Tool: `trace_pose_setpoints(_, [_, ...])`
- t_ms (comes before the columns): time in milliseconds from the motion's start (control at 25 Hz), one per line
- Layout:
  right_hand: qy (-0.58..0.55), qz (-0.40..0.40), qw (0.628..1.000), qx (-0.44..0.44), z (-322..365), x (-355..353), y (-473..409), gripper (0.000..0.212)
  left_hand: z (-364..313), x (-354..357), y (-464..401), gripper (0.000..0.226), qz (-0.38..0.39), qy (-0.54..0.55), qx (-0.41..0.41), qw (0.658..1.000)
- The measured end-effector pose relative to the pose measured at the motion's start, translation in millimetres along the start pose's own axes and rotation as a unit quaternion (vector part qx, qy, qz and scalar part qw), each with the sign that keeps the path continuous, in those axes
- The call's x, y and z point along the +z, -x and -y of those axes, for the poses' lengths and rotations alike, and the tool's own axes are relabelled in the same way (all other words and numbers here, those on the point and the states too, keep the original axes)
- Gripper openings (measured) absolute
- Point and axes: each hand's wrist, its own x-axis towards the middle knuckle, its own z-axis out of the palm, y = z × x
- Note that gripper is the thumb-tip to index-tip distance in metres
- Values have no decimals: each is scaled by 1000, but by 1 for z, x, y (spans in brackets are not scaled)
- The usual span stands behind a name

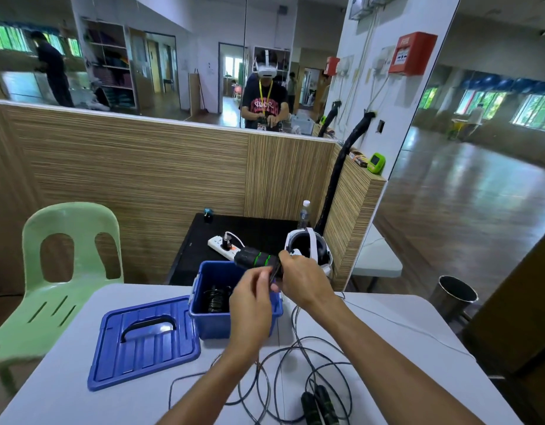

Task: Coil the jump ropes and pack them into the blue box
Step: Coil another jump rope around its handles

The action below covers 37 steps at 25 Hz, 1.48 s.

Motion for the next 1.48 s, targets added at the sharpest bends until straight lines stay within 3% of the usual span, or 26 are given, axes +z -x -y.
trace_pose_setpoints(80, [15, 7, 1000, -5, 1, 3, -1, 26, -1, -1, -6, 23, 20, 66, -122, 990])
trace_pose_setpoints(120, [20, 13, 1000, -10, 3, 7, -1, 26, -2, -3, -9, 26, 45, 1, -120, 992])
trace_pose_setpoints(200, [21, 14, 1000, -16, 3, 12, 0, 25, -8, -5, -15, 28, 67, -183, -42, 980])
trace_pose_setpoints(280, [32, 13, 999, -29, 4, 13, 2, 38, -23, -12, -27, 26, 47, -316, 37, 947])
trace_pose_setpoints(400, [49, 12, 996, -74, 4, 13, 8, 79, -40, -29, -63, 24, 47, -419, 98, 902])
trace_pose_setpoints(520, [45, -23, 990, -133, 12, 14, 13, 90, -44, -43, -102, 23, 118, -448, 87, 882])
trace_pose_setpoints(680, [27, -52, 981, -183, 23, 18, 27, 85, -40, -49, -130, 25, 204, -411, 46, 887])
trace_pose_setpoints(760, [-20, -45, 984, -170, 26, 15, 29, 66, -38, -48, -128, 26, 190, -399, 54, 896])
trace_pose_setpoints(880, [-74, 10, 995, -73, 18, 10, 20, 49, -39, -43, -106, 26, 140, -394, 118, 901])
trace_pose_setpoints(1080, [-150, 70, 983, 77, 9, 13, 2, 45, -32, -20, -46, 18, 122, -421, 267, 858])
trace_pose_setpoints(1160, [-130, 84, 986, 66, 3, 13, -3, 56, -20, -13, -29, 6, 125, -465, 284, 829])
trace_pose_setpoints(1200, [-111, 83, 989, 57, 0, 14, -5, 52, -14, -10, -23, 11, 119, -480, 281, 823])
trace_pose_setpoints(1240, [-100, 77, 990, 58, -2, 14, -6, 38, -4, -7, -18, 13, 112, -479, 278, 825])
trace_pose_setpoints(1320, [-94, 69, 991, 61, -3, 13, -4, 12, 2, -4, -5, 17, 82, -371, 233, 895])
trace_pose_setpoints(1400, [-68, 53, 995, 46, -2, 15, -3, 15, 4, -3, 3, 27, 53, -203, 114, 971])
trace_pose_setpoints(1480, [-43, 37, 998, 28, -2, 19, -2, 21, 9, -3, 0, 35, 44, -71, -28, 996])
